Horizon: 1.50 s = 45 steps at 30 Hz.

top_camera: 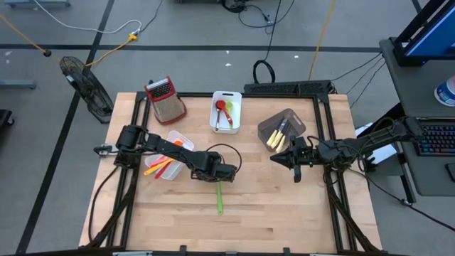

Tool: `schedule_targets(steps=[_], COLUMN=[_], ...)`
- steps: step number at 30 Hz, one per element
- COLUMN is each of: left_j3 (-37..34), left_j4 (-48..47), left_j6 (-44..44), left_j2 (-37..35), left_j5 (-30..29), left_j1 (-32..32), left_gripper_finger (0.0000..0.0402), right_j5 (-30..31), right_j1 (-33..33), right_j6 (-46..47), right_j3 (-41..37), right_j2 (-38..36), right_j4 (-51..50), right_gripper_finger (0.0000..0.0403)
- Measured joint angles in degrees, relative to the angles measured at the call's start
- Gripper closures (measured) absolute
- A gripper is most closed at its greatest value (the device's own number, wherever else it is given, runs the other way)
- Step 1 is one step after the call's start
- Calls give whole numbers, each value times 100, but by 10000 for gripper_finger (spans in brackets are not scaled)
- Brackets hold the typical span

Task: Pick & Place Kitchen Items
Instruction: Put the green spatula into the bottom white bin

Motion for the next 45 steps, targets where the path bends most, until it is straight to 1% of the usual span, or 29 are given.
schedule_targets(steps=[3, 5, 18, 21, 25, 26, 28, 31, 34, 38, 41, 45], left_j3=[-8, -16, -24, -27, -29, -29, -40, -55, -93, -56, -66, -46], left_j4=[-46, -75, -85, -3, 187, 206, 229, 312, 240, 30, -358, -998], left_j6=[116, 138, -43, -36, -3, 21, 86, 170, 308, 406, 401, 389], left_j2=[-2, -2, -2, -2, -2, -2, -44, -258, -605, -1445, -1998, -2856], left_j5=[75, 20, -189, -172, -218, -233, -215, -165, -383, -744, -1096, -1195], left_j1=[39, 33, 29, 28, -6, -18, -34, -49, -113, -117, -132, -123], left_gripper_finger=[146, 166, 276, 315, 382, 388, 387, 390, 393, 393, 394, 394], right_j5=[2, 4, 33, 33, 33, 33, 33, 33, 33, 35, 33, 34], right_j1=[0, -1, -9, -9, -9, -9, -9, -9, -9, -9, -9, -9], right_j6=[0, -1, -20, -7, -4, -5, -4, -4, -4, -7, -6, -13], right_j3=[0, 0, 0, 0, 0, 0, 0, 0, 0, -2, -2, -2], right_j2=[0, 0, 0, 0, 0, 0, 0, -1, -2, -2, 0, -2], right_j4=[-5, -4, -4, -4, -3, -4, -4, -4, -7, -13, -24, -30], right_gripper_finger=[399, 399, 399, 399, 399, 399, 399, 399, 399, 399, 399, 399])
